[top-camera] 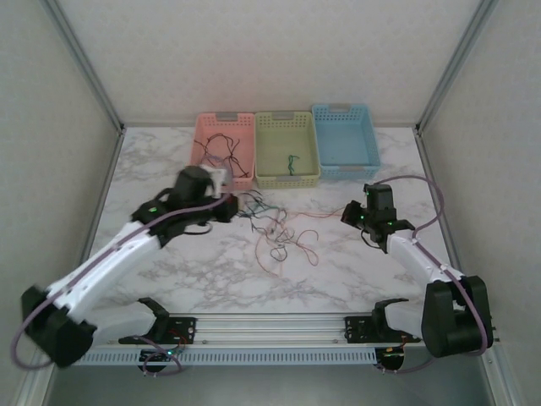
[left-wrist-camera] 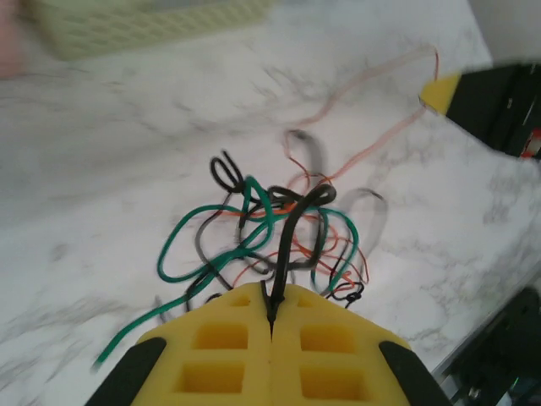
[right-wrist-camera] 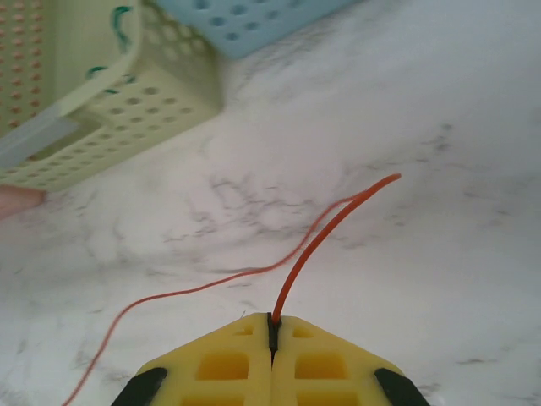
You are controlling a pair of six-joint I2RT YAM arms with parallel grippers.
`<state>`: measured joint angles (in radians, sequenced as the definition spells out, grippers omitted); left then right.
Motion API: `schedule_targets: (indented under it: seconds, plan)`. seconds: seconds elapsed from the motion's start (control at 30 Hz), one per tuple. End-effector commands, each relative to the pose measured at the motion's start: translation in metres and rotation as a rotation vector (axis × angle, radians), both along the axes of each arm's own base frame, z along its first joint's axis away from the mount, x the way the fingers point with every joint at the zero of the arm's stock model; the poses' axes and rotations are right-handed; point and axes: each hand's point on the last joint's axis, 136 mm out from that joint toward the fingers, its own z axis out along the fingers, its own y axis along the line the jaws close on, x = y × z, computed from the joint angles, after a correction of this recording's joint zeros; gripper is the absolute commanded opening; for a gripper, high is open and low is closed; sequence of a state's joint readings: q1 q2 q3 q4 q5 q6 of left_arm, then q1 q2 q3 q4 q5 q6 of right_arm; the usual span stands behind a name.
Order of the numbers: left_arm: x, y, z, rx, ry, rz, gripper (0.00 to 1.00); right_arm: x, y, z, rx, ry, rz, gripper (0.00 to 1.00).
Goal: Untangle the cables
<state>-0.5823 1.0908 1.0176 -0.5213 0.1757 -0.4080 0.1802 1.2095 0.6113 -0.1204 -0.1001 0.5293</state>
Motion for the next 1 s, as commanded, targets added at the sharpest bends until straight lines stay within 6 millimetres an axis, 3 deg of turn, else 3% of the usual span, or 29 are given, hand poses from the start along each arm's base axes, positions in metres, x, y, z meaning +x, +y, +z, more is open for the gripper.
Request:
schedule_targets:
  seconds: [0.0, 0.07, 0.23, 0.5, 0.63, 0.83, 0.9, 0.97]
  plan:
    - [-0.015, 0.066, 0.013, 0.006, 0.017, 0.207, 0.00, -0.004, -0.030, -0.022, -0.043, 0.053, -0.125, 0.00]
    - [-0.022, 0.092, 0.031, 0.012, -0.014, 0.278, 0.00, -0.006, -0.041, -0.028, -0.035, 0.065, -0.169, 0.00]
    - [-0.031, 0.123, 0.051, 0.082, -0.056, 0.378, 0.00, -0.007, -0.052, -0.033, -0.045, 0.081, -0.215, 0.00]
    - [-0.033, 0.125, 0.051, 0.082, -0.058, 0.379, 0.00, -0.004, -0.044, -0.023, 0.003, 0.041, -0.177, 0.00]
    - [-0.040, 0.149, 0.061, 0.158, -0.093, 0.463, 0.00, -0.003, -0.051, -0.009, -0.037, 0.016, -0.188, 0.00]
    - [-0.058, 0.181, 0.096, 0.230, -0.185, 0.564, 0.00, -0.006, -0.071, -0.004, -0.095, 0.019, -0.262, 0.00]
    - [-0.060, 0.181, 0.101, 0.226, -0.192, 0.551, 0.00, -0.005, -0.068, 0.002, -0.077, -0.001, -0.254, 0.00]
    - [-0.060, 0.167, 0.103, 0.176, -0.188, 0.488, 0.00, -0.001, -0.057, 0.012, -0.029, -0.042, -0.212, 0.00]
